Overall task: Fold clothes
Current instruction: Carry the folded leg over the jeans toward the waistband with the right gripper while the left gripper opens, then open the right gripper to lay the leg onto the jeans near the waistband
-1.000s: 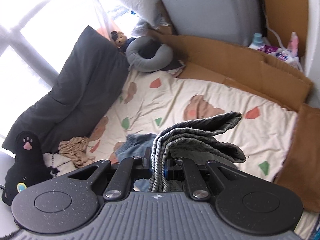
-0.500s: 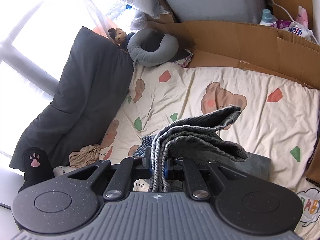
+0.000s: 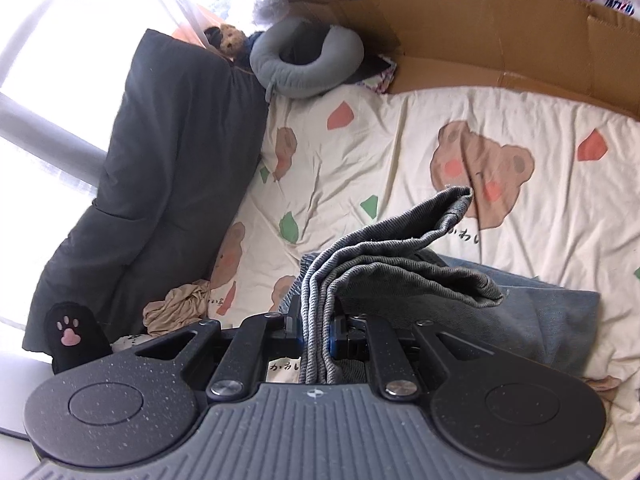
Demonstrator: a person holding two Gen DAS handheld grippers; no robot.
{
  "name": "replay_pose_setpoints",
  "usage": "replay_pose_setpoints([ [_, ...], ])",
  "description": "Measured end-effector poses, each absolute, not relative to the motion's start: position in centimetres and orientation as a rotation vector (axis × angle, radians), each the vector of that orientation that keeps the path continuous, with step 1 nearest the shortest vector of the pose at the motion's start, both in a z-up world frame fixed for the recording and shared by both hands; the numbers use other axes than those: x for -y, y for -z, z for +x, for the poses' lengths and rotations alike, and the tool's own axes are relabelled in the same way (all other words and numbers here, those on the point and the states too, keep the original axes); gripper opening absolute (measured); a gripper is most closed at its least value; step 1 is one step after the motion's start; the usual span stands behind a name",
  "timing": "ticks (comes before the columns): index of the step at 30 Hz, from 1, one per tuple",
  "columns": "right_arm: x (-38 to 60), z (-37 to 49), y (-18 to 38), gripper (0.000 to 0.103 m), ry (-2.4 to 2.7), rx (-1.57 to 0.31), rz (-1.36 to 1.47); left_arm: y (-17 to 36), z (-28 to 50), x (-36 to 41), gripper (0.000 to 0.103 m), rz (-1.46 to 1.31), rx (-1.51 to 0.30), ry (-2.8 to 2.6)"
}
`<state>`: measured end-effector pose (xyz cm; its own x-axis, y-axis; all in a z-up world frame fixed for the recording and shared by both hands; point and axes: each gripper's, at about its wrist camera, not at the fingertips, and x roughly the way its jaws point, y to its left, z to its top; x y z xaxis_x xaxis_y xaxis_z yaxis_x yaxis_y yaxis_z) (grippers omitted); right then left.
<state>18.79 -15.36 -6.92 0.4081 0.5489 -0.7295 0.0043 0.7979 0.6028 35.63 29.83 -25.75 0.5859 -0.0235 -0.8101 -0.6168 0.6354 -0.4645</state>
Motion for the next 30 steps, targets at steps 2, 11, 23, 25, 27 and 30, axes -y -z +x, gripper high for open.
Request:
replay_pose_setpoints([
  [2, 14.3, 19.3, 8.1, 0.010, -0.373, -1.128, 0.574, 25.9, 35.1, -30.3, 0.069, -0.834, -0.888, -0.411],
  [11, 10.1, 21.6, 14.0, 0.010, -0.358, -1.188, 0.586, 27.0, 32.6, -32.6, 0.069, -0.886, -0.877, -0.501],
  [23, 5.7, 24.0, 19.6, 0.014, -0.372, -1.202, 0.592, 28.3, 32.3, -33.5, 0.069, -0.930, -0.870, -0.547],
  [25, 5.0, 24.0, 20.8, 0.015, -0.379, -1.202, 0.616, 27.9, 32.4, -33.5, 0.069, -0.925, -0.871, -0.549],
  [27, 4.1, 24.0, 21.7, 0.015, -0.389, -1.207, 0.614, 27.1, 32.4, -33.4, 0.069, -0.910, -0.864, -0.551],
  [30, 2.9, 24.1, 22.9, 0.017, -0.405, -1.212, 0.609, 26.3, 32.0, -33.6, 0.069, -0.908, -0.857, -0.567],
])
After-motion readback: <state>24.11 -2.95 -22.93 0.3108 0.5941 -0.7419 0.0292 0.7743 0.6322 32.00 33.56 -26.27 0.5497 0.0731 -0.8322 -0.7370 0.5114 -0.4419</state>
